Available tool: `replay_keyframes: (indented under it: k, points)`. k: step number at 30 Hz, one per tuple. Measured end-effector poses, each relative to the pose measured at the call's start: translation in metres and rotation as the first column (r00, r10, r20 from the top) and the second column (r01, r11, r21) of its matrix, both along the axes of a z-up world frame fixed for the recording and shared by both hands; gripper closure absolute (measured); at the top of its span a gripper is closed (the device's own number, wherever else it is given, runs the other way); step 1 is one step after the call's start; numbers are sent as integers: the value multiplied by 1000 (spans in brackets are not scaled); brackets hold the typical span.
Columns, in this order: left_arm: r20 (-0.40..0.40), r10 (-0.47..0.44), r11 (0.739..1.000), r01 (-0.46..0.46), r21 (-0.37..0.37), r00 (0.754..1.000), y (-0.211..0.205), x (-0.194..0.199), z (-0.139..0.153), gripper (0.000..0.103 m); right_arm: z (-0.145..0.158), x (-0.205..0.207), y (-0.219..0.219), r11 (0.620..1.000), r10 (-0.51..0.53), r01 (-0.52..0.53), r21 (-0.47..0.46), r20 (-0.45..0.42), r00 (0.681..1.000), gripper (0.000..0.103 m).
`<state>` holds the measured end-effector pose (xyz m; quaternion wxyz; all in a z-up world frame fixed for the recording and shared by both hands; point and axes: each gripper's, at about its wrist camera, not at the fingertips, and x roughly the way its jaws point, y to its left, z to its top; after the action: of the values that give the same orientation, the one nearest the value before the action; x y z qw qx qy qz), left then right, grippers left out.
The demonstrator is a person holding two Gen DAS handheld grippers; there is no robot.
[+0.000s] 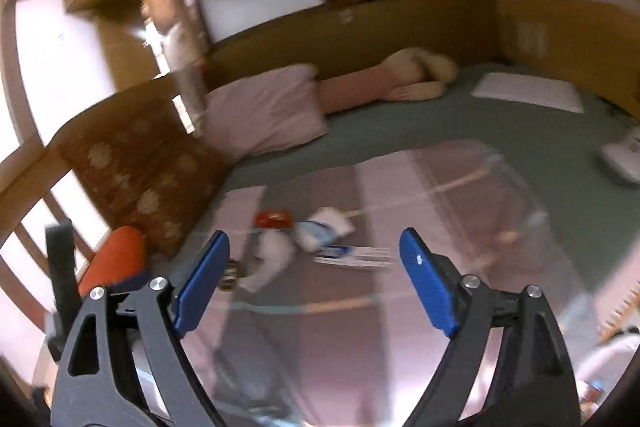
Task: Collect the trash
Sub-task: 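Move both open tools back over the remaining trash on the bed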
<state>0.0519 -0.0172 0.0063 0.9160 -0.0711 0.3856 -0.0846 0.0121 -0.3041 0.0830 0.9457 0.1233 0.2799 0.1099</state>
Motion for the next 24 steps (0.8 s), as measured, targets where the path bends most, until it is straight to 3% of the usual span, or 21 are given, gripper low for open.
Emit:
replay_keyframes:
  k: [3,5,6,8,12,24]
  points:
    - [-48,18,1000,-18,1,999,14,12,-12,4,-28,11,22,998,-17,17,-61,11,1000,18]
    - [-54,20,1000,-20,7,998,13,10,-14,4,-52,13,30,991,-23,13,-137,-71,997,18]
    - [-57,8,1000,-9,-2,998,11,9,-14,4,-58,16,28,992,-11,-3,-127,-109,994,18]
    - [-55,-20,1000,19,-14,998,6,7,-12,4,-57,16,20,997,-11,4,-78,-96,995,18]
    - [-21,-44,999,44,-11,999,-4,-1,-5,4,-56,12,13,996,-20,12,-85,-99,995,18]
    - [-63,-48,998,50,23,997,-13,5,-22,4,-59,15,14,996,-15,5,-85,-114,993,18]
